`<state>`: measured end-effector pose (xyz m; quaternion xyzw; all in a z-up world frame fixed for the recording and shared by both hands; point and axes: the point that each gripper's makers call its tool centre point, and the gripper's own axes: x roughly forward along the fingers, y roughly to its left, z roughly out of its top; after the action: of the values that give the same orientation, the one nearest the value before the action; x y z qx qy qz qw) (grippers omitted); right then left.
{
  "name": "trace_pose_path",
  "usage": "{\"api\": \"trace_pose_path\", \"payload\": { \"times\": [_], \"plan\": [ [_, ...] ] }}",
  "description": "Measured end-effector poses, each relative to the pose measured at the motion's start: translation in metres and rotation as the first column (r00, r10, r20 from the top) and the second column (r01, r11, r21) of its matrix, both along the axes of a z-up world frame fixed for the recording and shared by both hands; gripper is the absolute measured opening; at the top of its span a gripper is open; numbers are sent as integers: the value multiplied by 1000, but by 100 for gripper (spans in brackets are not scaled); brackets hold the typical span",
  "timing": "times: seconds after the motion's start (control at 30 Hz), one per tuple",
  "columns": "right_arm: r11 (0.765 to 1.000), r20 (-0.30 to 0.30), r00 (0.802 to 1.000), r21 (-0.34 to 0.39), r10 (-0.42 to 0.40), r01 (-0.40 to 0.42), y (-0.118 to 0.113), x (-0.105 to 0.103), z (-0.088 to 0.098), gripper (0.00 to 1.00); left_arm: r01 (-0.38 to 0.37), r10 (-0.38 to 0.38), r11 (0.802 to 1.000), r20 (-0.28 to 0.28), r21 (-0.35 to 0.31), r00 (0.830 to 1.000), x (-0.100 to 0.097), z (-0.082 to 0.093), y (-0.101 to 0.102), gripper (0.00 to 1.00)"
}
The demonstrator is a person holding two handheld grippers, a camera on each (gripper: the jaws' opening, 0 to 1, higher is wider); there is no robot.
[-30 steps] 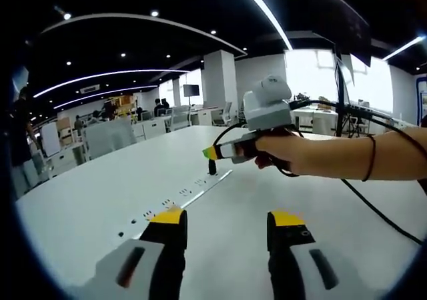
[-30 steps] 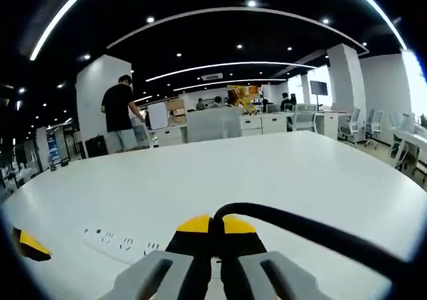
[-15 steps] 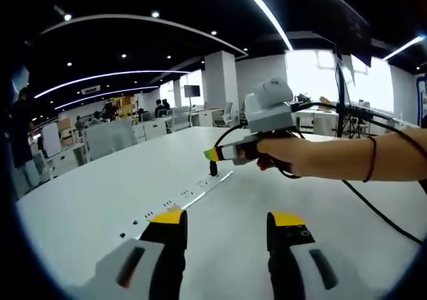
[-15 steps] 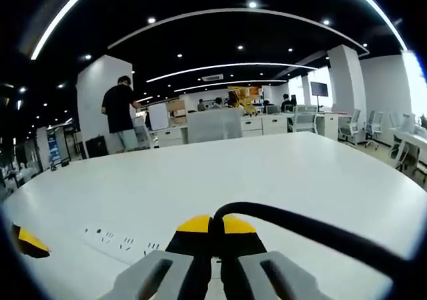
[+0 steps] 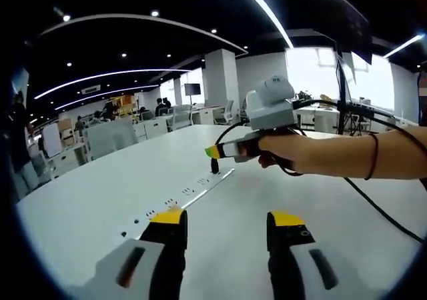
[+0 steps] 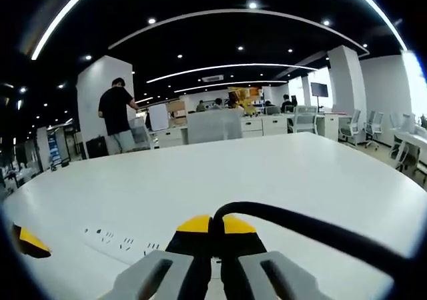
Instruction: Find the data cable on the table. Grasp the USB connector end of the cable and insert it into the USB port on the table
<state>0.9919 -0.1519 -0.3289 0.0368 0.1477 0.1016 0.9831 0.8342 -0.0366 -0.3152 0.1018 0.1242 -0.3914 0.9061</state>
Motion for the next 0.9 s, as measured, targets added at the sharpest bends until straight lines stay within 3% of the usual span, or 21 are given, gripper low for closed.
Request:
{"api": "trace_pose_path", "payload": {
  "times": [0.73,0.9],
  "plan": [
    [1000,1,1000,0,-8,8,0,4,3,6,-4,4,1000,-12,2,1000,0,-2,0,48],
    [1000,2,1000,-25,-16,16,-1,5,2,16,-2,2,1000,-13,4,1000,-1,-2,1,48]
  ]
}}
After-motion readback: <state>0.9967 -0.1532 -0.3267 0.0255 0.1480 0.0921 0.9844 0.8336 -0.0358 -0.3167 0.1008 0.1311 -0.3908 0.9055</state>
